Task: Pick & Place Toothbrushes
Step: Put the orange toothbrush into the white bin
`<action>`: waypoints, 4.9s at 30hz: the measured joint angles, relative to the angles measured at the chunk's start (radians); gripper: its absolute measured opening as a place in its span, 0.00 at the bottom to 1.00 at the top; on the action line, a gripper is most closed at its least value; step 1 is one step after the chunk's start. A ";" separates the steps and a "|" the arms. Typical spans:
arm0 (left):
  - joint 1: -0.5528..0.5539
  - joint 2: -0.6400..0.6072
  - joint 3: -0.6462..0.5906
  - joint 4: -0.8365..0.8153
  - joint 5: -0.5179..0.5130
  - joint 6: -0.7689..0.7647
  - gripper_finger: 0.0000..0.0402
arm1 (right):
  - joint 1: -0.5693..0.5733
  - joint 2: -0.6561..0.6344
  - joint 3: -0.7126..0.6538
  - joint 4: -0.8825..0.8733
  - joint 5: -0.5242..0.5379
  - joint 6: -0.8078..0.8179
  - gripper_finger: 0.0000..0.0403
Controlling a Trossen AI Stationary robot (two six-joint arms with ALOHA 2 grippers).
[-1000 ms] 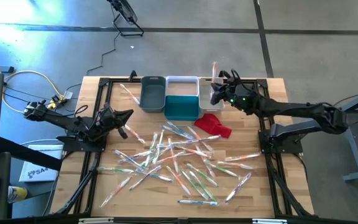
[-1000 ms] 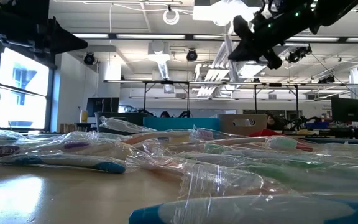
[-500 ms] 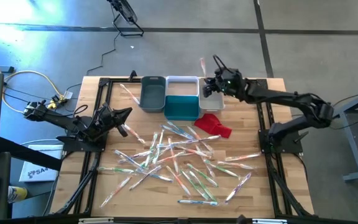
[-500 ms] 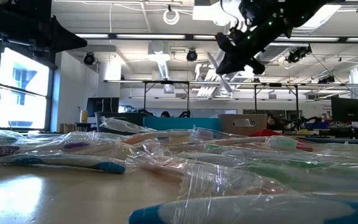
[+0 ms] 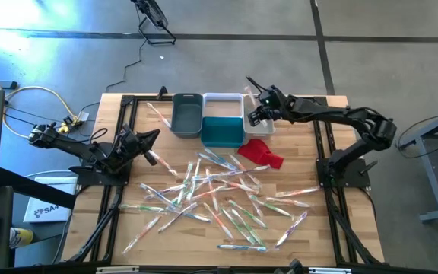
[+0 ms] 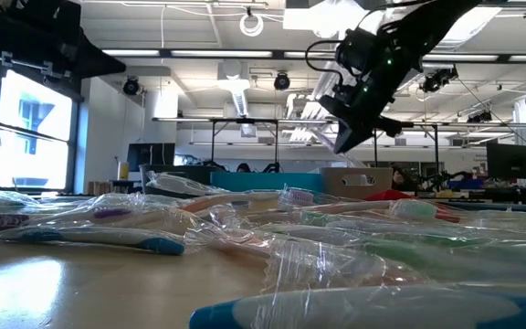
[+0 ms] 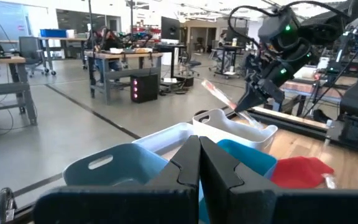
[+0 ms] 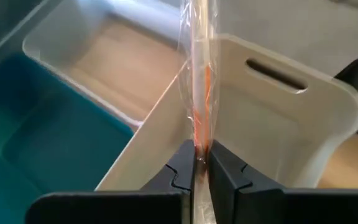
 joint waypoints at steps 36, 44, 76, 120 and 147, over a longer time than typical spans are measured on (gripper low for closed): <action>0.000 0.000 0.000 -0.030 -0.001 -0.005 0.00 | -0.012 0.076 0.000 -0.099 0.030 0.025 0.04; 0.000 0.000 0.000 -0.030 -0.001 -0.005 0.00 | -0.009 0.076 0.000 -0.096 0.064 0.025 0.07; 0.000 0.000 0.000 -0.030 -0.001 -0.006 0.00 | -0.009 -0.187 -0.001 -0.120 -0.214 -0.078 0.01; -0.001 0.000 0.000 -0.052 0.022 -0.022 0.00 | 0.201 -0.493 -0.425 0.578 -0.255 -0.158 0.00; -0.001 0.000 0.000 -0.047 0.026 -0.140 0.00 | 0.240 -0.549 -0.452 0.600 -0.255 -0.241 0.00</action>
